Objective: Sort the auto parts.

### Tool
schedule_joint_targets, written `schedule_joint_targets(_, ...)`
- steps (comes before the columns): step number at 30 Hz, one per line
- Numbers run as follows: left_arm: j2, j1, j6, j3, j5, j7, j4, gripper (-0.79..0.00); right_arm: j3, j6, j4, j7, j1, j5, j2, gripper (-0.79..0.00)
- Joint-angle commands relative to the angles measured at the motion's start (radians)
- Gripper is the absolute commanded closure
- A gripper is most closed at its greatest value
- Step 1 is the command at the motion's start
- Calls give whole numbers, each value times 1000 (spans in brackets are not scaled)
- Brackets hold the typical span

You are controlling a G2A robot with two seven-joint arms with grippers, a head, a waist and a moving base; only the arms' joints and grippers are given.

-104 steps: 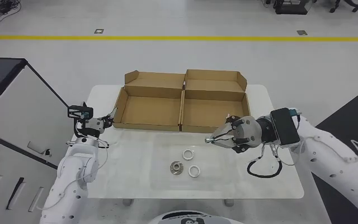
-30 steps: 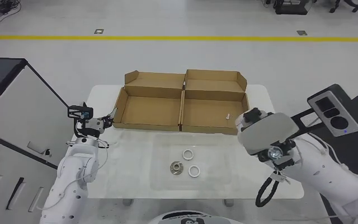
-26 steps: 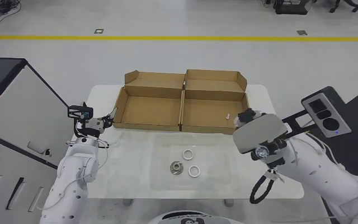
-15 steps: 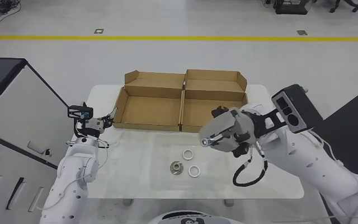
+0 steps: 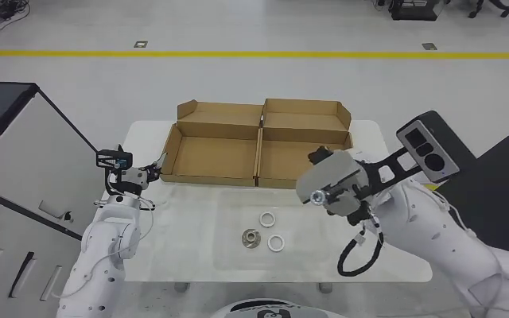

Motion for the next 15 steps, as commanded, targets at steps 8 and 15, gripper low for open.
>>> schedule_joint_targets(8,0,0,0,0,0,0,0,-785,-2,0,18,-90,-7,-93,-39,0)
schedule_joint_targets(15,0,0,0,0,0,0,0,-785,-13,0,77,27,13,-92,-55,0)
